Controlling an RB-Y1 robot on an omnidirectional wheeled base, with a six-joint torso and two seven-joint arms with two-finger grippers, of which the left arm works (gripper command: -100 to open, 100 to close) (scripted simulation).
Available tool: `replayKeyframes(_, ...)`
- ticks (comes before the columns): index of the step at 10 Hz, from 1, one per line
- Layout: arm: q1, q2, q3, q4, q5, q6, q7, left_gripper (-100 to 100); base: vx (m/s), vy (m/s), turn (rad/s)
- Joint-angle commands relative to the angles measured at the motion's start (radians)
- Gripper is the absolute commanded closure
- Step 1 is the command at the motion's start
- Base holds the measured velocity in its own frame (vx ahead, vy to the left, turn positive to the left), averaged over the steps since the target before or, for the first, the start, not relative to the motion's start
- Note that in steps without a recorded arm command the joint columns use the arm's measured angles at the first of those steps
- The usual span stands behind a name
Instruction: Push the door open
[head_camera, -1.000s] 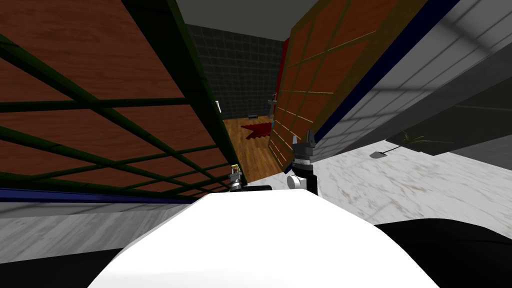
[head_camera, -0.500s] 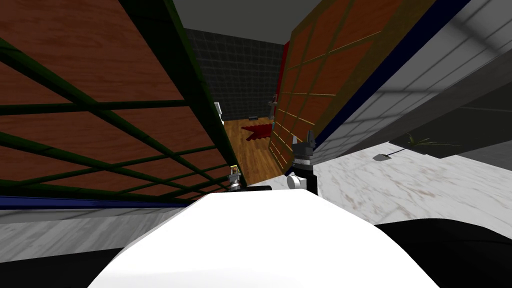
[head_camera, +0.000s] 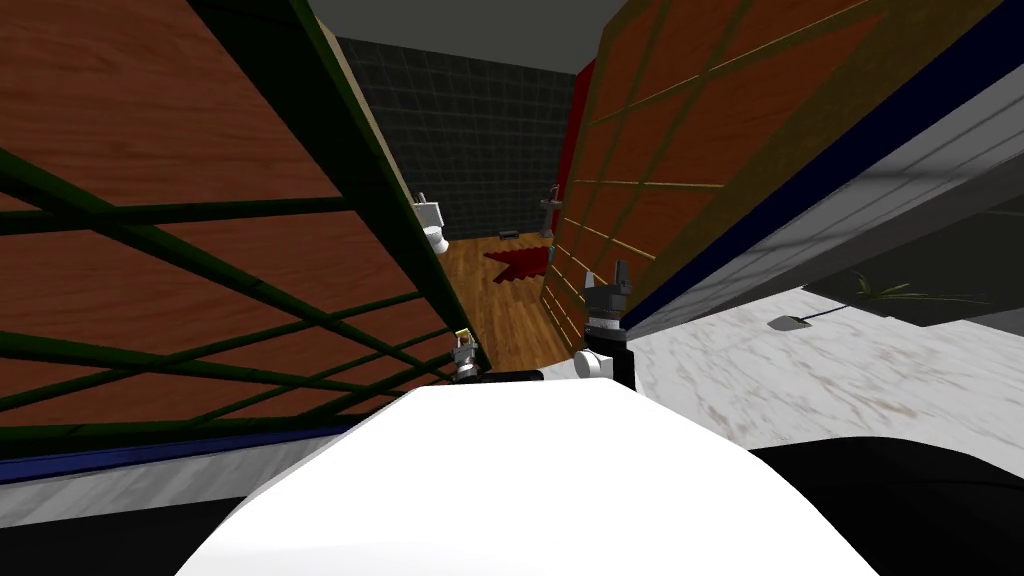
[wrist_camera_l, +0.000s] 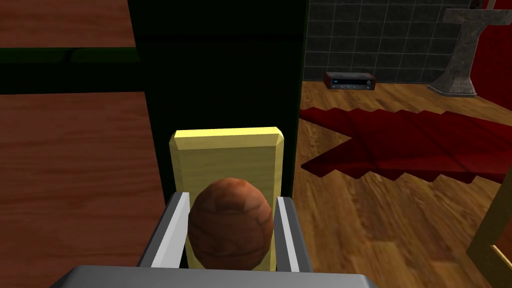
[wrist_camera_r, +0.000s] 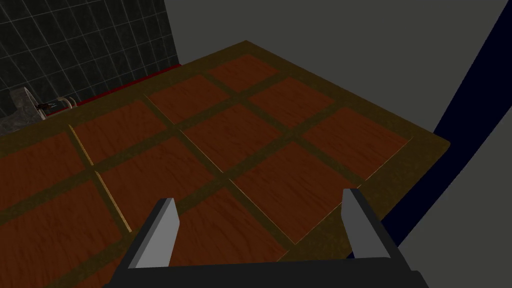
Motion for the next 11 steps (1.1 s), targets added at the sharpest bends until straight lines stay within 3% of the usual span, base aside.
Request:
replayKeyframes(1,-0.007,0.012,0.033,0.011,0.016,-0.017,-0.002,100,0.193,-0.011,0.050)
replayKeyframes(6,-0.014,0.009,0.080,0.010,0.044,-0.022,-0.015,100,0.147,-0.004,0.056)
replayKeyframes(8,-0.014,0.009,0.080,0.010,0.044,-0.022,-0.015,100,0.059,0.025,0.006)
replayKeyframes(11,-0.019,-0.001,0.113,0.010,0.065,-0.025,-0.024,100,0.122,-0.003,0.072)
